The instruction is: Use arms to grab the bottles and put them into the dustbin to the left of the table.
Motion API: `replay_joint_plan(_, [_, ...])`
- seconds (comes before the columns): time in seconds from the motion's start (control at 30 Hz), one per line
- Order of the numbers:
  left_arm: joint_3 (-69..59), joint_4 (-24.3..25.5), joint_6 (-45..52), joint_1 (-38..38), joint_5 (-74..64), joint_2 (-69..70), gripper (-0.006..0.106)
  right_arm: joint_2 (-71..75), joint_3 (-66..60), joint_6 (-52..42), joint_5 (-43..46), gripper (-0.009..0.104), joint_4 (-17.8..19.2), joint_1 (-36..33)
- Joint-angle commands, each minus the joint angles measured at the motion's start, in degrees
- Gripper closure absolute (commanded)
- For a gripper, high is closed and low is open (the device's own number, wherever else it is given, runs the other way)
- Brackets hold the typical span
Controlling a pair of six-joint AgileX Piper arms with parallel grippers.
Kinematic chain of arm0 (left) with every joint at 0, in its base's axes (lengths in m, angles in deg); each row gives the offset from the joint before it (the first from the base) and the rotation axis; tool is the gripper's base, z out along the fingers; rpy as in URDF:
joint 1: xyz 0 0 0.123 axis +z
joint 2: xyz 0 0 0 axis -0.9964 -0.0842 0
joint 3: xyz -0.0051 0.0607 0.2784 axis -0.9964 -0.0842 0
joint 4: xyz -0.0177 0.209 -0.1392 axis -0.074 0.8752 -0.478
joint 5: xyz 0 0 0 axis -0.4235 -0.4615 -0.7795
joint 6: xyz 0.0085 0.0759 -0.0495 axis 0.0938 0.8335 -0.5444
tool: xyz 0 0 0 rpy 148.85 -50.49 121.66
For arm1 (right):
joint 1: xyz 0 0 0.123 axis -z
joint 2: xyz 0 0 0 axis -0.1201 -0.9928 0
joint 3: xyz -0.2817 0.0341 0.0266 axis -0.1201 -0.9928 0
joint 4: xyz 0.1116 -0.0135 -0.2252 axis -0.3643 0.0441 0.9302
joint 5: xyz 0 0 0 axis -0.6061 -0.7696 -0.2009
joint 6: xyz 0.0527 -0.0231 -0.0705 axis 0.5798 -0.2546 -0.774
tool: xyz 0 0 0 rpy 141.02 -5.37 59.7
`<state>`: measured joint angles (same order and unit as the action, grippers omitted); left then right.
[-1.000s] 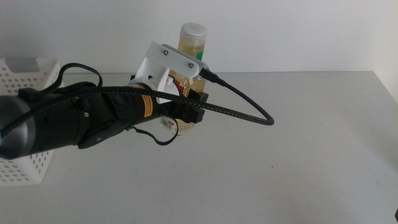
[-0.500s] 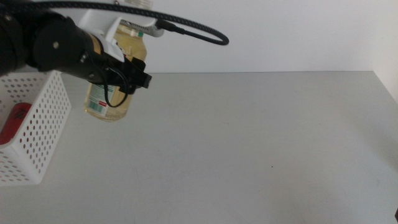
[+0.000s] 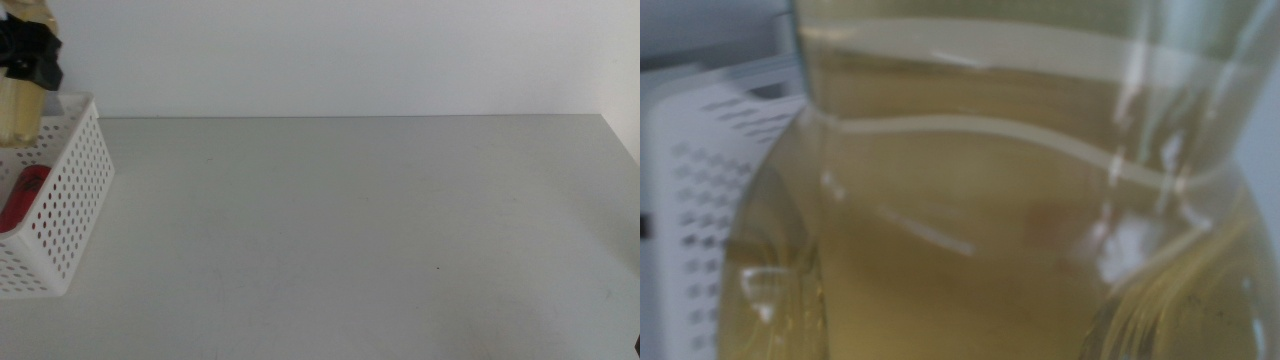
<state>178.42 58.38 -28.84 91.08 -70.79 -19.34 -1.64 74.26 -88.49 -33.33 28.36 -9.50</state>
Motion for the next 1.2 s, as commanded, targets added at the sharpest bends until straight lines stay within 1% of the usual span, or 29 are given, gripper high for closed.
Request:
replay_joint_plan(0.0, [4.2,-1.3,0.2,4.3,4.0,1.0,0.1,1.2,0.6,-0.2,4.1,0.033,0.7,0.3])
replay_joint_plan(0.07, [5.3,-2.4,0.2,7.1,2.9,-1.1,0.1,1.2,0.6,-0.2,4.1,0.033,0.7,0.3])
replay_joint_plan(0.17, [5.2,-4.1,0.3,9.1,1.3,-3.9,0.1,1.2,0.6,-0.2,4.1,0.033,0.7,0.3])
replay_joint_plan(0.53, [4.9,-0.4,0.2,9.6,-5.3,-15.0,0.1,1.2,0.6,-0.2,4.1,0.033,0.7,0.3])
replay_joint_plan(0.67, [4.9,0.0,1.4,9.6,-7.1,-17.7,0.096,1.2,0.6,-0.2,4.1,0.033,0.7,0.3])
replay_joint_plan(0.8, [4.9,0.0,2.0,9.6,-9.5,-19.5,0.082,1.2,0.6,-0.2,4.1,0.033,0.7,0.3])
replay_joint_plan(0.9, [4.9,-0.5,2.0,9.5,-9.6,-19.8,0.067,1.2,0.6,-0.2,4.1,0.033,0.7,0.3])
replay_joint_plan(1.0, [4.9,-1.0,3.1,9.5,-9.6,-19.8,0.048,1.2,0.6,-0.2,4.1,0.033,0.7,0.3])
replay_joint_plan(1.17, [4.9,-1.1,3.6,9.5,-9.6,-19.8,0.013,1.2,0.6,-0.2,4.1,0.033,0.7,0.3])
